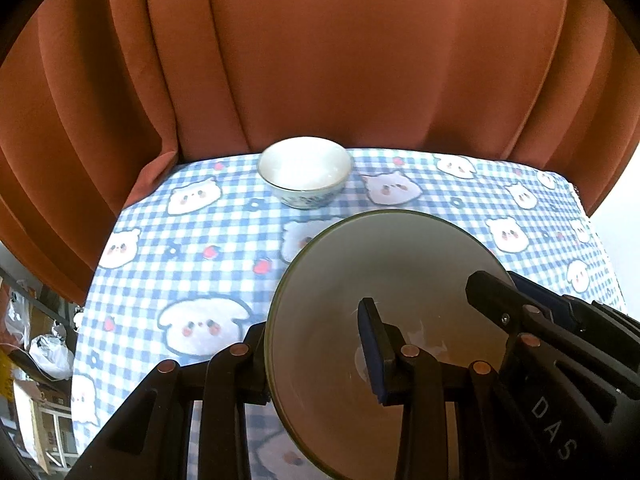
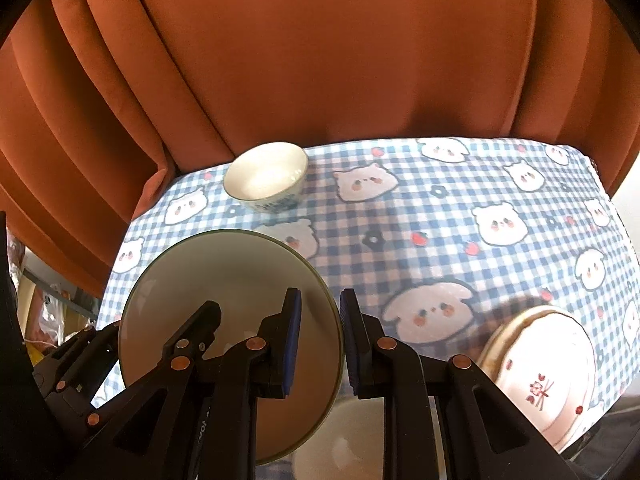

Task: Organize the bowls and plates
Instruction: 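Lower the held bowl into the first bowl and open both tools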

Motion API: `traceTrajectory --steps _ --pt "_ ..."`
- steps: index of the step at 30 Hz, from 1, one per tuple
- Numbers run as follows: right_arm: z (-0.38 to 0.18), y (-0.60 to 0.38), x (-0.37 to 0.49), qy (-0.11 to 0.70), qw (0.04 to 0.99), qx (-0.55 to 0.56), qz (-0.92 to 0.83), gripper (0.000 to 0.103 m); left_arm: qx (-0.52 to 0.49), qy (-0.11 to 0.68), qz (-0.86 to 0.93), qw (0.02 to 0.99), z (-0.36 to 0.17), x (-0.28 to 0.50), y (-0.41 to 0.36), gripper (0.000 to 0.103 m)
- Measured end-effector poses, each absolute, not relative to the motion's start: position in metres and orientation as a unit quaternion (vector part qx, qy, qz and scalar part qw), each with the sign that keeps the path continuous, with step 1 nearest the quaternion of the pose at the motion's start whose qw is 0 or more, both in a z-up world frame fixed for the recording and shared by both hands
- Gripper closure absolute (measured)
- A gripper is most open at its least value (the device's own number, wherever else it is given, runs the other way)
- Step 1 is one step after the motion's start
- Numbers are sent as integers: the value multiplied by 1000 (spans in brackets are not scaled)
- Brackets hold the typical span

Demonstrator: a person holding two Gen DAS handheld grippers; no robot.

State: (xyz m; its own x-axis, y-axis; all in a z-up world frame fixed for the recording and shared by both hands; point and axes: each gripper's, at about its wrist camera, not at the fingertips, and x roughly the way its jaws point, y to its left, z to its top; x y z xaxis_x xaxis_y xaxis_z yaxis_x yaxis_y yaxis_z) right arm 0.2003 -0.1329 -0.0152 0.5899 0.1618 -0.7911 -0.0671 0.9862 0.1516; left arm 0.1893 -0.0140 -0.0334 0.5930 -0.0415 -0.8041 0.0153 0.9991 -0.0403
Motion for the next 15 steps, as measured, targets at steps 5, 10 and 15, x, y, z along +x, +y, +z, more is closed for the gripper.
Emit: traceTrajectory --steps 5,10,15 --pt "-17 -158 185 445 892 53 59 79 -13 447 -30 894 -37 173 -36 69" --pt "-21 -179 170 448 891 50 52 79 -11 450 -41 892 -43 159 -56 69" --pt "-28 -194 158 458 887 45 47 79 -19 461 -46 886 -54 149 -71 69"
